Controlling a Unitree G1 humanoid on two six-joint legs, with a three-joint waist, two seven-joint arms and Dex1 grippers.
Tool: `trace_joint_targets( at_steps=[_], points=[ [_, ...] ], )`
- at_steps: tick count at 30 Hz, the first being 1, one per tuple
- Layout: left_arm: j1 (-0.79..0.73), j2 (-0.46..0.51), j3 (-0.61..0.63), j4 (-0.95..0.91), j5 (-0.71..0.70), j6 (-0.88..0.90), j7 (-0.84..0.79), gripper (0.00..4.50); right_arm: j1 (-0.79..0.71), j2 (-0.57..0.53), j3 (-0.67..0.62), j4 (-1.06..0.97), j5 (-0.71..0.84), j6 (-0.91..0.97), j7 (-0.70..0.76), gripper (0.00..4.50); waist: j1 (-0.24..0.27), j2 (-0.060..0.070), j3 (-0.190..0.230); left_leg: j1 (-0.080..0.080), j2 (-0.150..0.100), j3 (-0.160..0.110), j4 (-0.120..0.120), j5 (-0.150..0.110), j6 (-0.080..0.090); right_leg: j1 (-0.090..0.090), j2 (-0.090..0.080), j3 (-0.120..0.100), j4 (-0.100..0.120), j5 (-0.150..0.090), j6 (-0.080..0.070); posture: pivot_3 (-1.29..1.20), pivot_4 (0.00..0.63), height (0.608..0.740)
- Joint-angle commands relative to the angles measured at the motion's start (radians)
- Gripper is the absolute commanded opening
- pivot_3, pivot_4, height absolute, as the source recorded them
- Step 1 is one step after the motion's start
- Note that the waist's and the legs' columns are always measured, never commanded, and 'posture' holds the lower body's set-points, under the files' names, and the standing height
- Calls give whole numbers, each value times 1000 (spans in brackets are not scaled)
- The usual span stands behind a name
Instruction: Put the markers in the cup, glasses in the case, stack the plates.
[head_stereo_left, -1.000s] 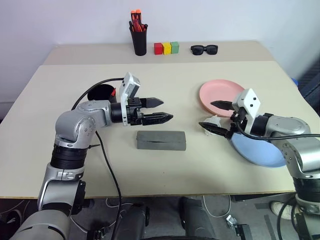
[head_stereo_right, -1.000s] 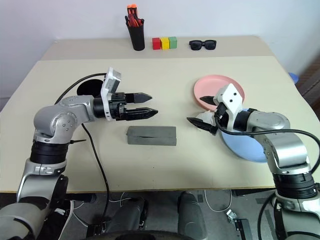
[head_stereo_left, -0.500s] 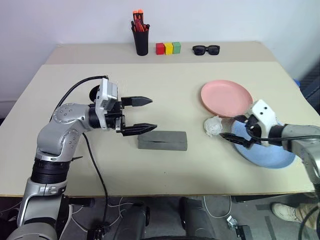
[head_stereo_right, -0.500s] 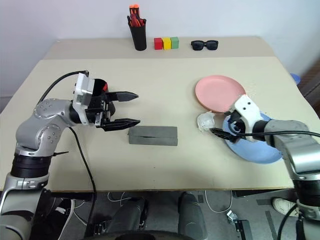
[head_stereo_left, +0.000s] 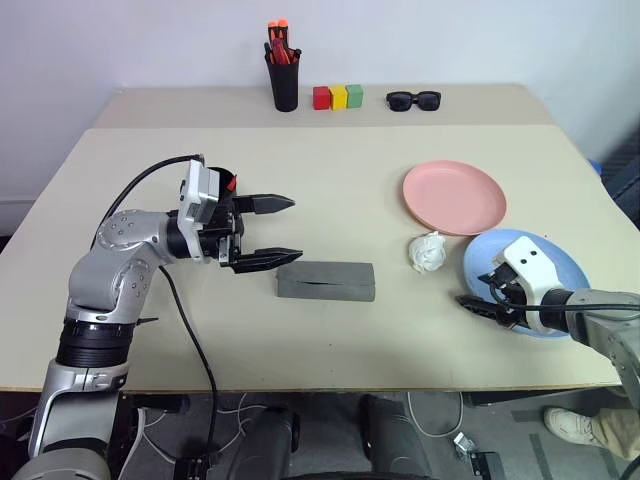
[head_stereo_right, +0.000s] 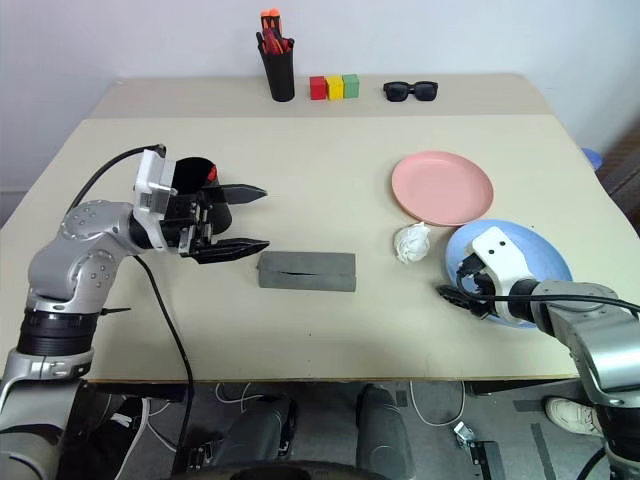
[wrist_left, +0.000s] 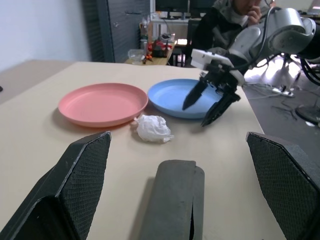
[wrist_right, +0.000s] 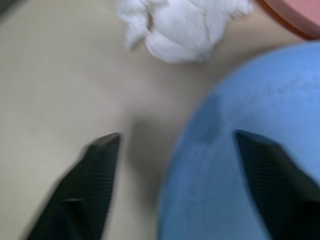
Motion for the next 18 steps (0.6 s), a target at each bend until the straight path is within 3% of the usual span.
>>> trace_joint_targets(
  at_steps=[1, 3, 4, 7, 12, 16, 18],
  points=[
    [-26, -2, 3, 5, 3, -31, -11, 4500, 31, -26, 40, 3, -77, -48, -32, 1167, 0, -1, -1, 1, 0, 0, 0, 0, 0, 1, 0, 0, 0, 0, 0, 0, 150, 740],
    [-27, 0, 2, 8, 3, -34, -14, 4500, 40, -42, 46, 6, -96, -63, -30, 139, -4, -2, -1, 3, 0, 0, 0, 0, 0, 3, 0, 0, -1, 0, 0, 0, 150, 740],
    [-27, 1, 4, 9, 1, -33, -15, 4500, 34, -49, 35, 9, -96, -60, -26, 58, -7, -4, -2, 4, 0, 0, 0, 0, 0, 5, 0, 0, -2, 0, 0, 0, 150, 740],
    [-27, 2, 3, 12, 2, -36, -16, 4500, 21, -77, 10, 22, -101, -58, -9, 58, -8, -4, -2, 13, 1, 0, -1, -1, 1, 14, 0, 0, -3, -1, 1, 0, 150, 740],
    [-29, -5, 4, 11, -2, -37, -5, 4500, -37, -164, -14, 103, -143, -86, 8, 58, -3, -4, -2, 14, 0, 0, -1, -1, 2, 15, 0, 0, -4, -2, 2, 0, 150, 740],
    [-28, -8, 8, 15, -5, -41, 5, 4500, -192, -191, -28, 185, -152, -119, 8, 58, -10, -2, -1, 14, 0, 0, -2, -1, 2, 15, 0, 0, -5, -2, 2, 0, 150, 740],
    [-32, -14, 11, 14, -6, -44, 16, 4500, -358, -143, 12, 276, -168, -214, -13, 58, -24, -1, 0, 14, 1, 0, -2, -1, 2, 15, 0, 0, -5, -2, 2, 0, 150, 740]
  ],
)
